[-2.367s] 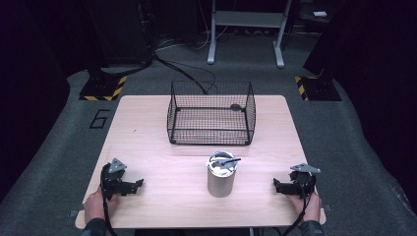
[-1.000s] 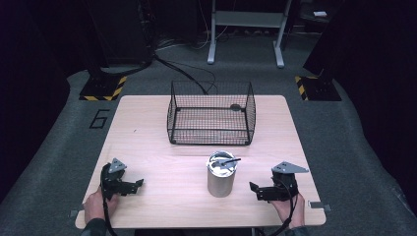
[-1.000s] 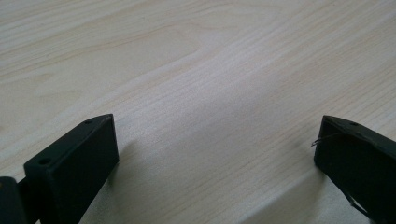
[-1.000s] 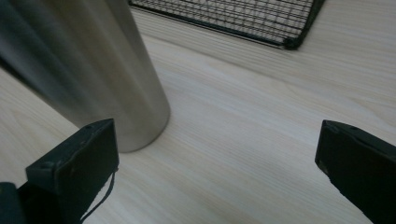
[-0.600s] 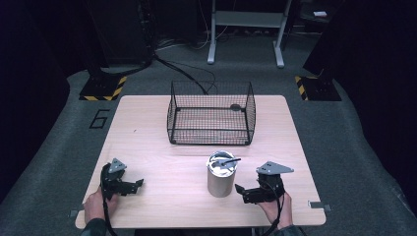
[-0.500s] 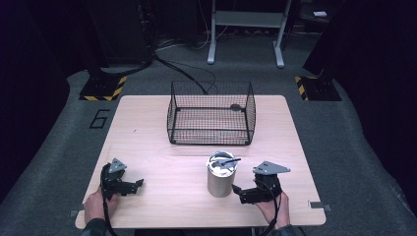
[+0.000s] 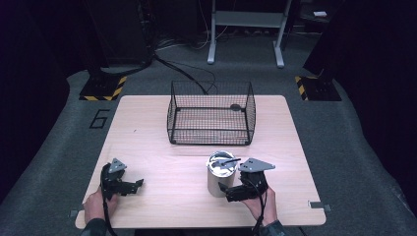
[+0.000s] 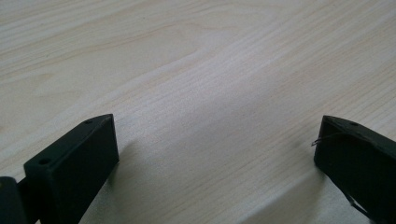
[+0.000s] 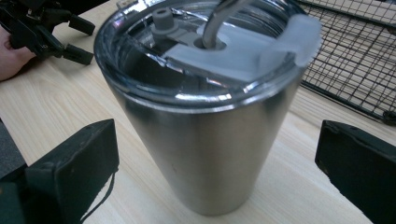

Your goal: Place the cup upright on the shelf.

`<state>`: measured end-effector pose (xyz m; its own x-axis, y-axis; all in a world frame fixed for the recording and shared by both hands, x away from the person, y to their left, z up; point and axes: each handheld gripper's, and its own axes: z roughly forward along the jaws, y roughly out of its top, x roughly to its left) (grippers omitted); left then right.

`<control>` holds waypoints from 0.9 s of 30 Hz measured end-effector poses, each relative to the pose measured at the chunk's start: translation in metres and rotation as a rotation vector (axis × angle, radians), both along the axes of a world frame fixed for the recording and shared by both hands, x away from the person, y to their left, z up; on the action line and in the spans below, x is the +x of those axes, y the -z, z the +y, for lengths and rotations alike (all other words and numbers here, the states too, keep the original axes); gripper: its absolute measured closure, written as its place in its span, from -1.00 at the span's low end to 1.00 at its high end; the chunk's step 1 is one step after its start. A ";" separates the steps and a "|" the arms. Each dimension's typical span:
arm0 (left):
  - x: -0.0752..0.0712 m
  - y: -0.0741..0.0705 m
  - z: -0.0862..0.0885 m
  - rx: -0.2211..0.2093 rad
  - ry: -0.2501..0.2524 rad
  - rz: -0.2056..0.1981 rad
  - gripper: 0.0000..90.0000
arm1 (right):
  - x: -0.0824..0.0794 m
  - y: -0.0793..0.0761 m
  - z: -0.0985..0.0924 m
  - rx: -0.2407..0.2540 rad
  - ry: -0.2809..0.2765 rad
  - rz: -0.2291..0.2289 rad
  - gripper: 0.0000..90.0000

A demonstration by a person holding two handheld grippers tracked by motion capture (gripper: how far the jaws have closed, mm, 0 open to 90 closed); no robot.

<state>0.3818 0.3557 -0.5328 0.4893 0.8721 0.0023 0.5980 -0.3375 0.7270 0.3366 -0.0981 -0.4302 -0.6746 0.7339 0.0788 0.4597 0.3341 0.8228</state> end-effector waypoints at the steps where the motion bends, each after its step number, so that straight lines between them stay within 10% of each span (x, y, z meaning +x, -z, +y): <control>1: 0.000 0.000 0.000 -0.001 -0.001 0.000 -1.00 | 0.001 0.000 0.001 0.002 0.000 -0.004 -1.00; 27: 0.000 0.000 0.000 0.004 0.006 0.000 -1.00 | 0.019 0.008 0.032 0.047 0.058 -0.088 -1.00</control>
<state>0.3820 0.3560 -0.5327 0.4943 0.8693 0.0056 0.5959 -0.3435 0.7259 0.3555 -0.0657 -0.4383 -0.6372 0.7686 0.0568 0.4023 0.2689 0.8751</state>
